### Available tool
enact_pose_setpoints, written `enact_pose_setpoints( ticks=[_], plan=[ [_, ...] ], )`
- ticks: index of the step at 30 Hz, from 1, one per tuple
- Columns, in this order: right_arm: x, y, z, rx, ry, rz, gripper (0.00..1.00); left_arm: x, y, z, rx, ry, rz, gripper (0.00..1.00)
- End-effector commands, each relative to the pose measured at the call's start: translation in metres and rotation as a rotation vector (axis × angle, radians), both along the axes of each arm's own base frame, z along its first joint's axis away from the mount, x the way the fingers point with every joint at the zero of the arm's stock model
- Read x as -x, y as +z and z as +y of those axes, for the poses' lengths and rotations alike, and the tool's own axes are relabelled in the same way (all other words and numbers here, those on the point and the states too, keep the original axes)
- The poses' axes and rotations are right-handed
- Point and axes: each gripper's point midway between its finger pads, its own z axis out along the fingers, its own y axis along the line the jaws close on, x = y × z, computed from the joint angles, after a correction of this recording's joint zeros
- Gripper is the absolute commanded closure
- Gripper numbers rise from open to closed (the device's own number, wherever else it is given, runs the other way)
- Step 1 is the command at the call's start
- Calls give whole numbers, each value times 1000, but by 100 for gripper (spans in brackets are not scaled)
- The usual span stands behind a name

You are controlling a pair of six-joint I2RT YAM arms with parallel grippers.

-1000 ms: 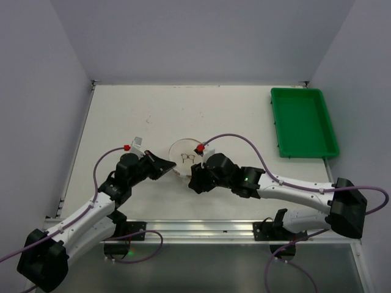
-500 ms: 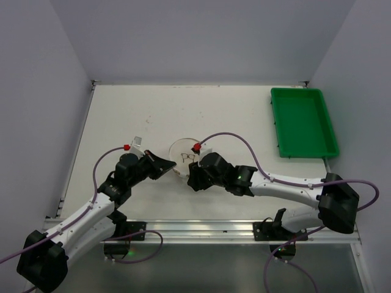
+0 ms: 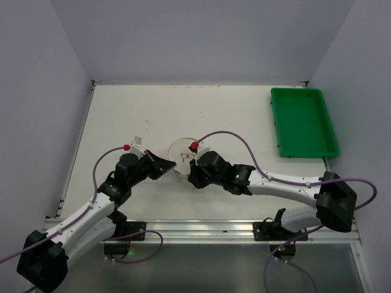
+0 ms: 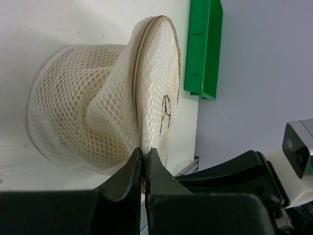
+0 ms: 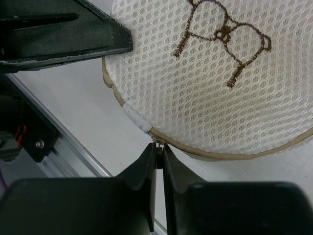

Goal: Unzip the laundry bag and remove the bra

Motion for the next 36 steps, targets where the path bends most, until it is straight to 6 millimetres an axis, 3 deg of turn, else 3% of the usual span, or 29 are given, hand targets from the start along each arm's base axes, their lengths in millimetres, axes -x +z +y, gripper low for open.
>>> enact_pose_setpoints(
  ticks=[1,5,12,15,17,19,22,25,26,27,28,29,30,32,33,36],
  plan=[
    [-16,15,2,-23,-47,-65,97,-5,25,-4,11,-12,-67,100],
    [-24,5,-26,46,-101,-93,100,-8,19,0,-61,-16,-81,100],
    [-64,-7,-122,163,-320,-100,100,-15,6,15,-286,-93,-80,100],
    [-79,-7,-151,214,-405,-101,100,-13,0,15,-305,-178,-72,100],
    [-83,-2,-149,207,-391,-104,100,-8,-3,14,-311,-245,-68,100],
    [-85,2,-146,213,-372,-112,100,-8,-7,16,-321,-278,-56,100],
    [-81,12,-122,151,-255,-112,100,-12,-7,24,-371,-325,-47,100],
    [-55,24,-80,59,-80,-70,100,-36,3,38,-442,-278,-52,96],
    [-48,23,-69,55,-49,-53,100,-52,19,40,-459,-245,-87,91],
    [-32,24,-52,45,9,-47,100,-62,18,40,-470,-235,-75,83],
    [-28,34,-38,10,14,-39,100,-70,23,38,-469,-227,-85,78],
    [-19,37,-25,-18,44,-15,100,-85,42,33,-447,-211,-132,73],
    [-10,34,-8,-39,79,14,100,-92,39,29,-433,-214,-117,63],
    [-10,41,12,-100,51,65,100,-103,56,20,-376,-209,-147,46],
    [-11,37,23,-113,48,81,100,-105,60,18,-362,-201,-153,32],
    [-22,39,43,-166,5,96,100,-99,70,31,-383,-121,-159,3]
  ],
)
